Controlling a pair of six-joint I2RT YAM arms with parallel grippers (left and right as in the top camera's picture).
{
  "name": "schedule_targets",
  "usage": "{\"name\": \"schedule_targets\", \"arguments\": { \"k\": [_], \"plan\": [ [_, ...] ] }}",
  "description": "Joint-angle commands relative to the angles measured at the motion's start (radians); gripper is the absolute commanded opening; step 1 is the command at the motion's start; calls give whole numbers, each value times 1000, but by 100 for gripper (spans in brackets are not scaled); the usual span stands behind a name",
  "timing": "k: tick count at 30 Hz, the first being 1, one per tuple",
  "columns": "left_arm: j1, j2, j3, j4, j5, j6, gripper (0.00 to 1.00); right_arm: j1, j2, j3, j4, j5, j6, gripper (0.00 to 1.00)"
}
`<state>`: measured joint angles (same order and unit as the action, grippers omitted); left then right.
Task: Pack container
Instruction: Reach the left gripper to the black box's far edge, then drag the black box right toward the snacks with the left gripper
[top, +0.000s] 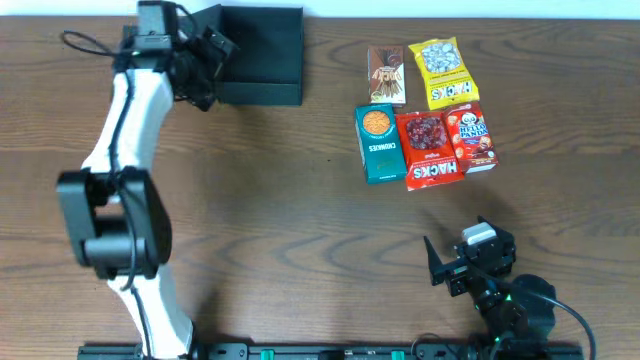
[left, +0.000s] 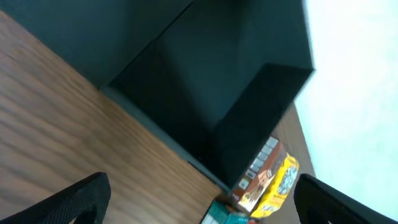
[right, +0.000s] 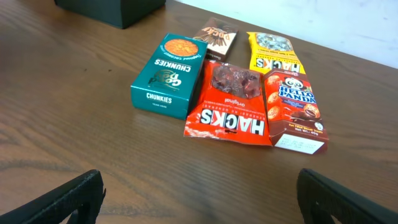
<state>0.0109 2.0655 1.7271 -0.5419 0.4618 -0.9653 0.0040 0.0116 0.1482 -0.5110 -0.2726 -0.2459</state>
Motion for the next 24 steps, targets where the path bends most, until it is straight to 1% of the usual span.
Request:
{"name": "schedule_targets", "arguments": {
  "k": [1,5,6,11,14,17,20,24],
  "plan": [
    [-26,44,37,-10,-50,-143,96,8,-6,-6,-2,3,10,99],
    [-38,88,37,-7,-77,-227,96,8,-6,-6,-2,3,10,99],
    [-39,95,37,-7,-77,-242,99,8,-6,-6,-2,3,10,99],
    [-40,150,37,43,-81,-310,78,8,-6,-6,-2,3,10,99],
    [-39,179,37,65,-76,-350,69,8,-6,-6,-2,3,10,99],
    [-38,204,37,85,-53,-368,47,8,-6,-6,-2,3,10,99],
    [-38,205,38,105,-71,-367,38,8,-6,-6,-2,3,10,99],
    [-37,205,50,104,-76,-357,19,8,-6,-6,-2,3,10,99]
  ]
}}
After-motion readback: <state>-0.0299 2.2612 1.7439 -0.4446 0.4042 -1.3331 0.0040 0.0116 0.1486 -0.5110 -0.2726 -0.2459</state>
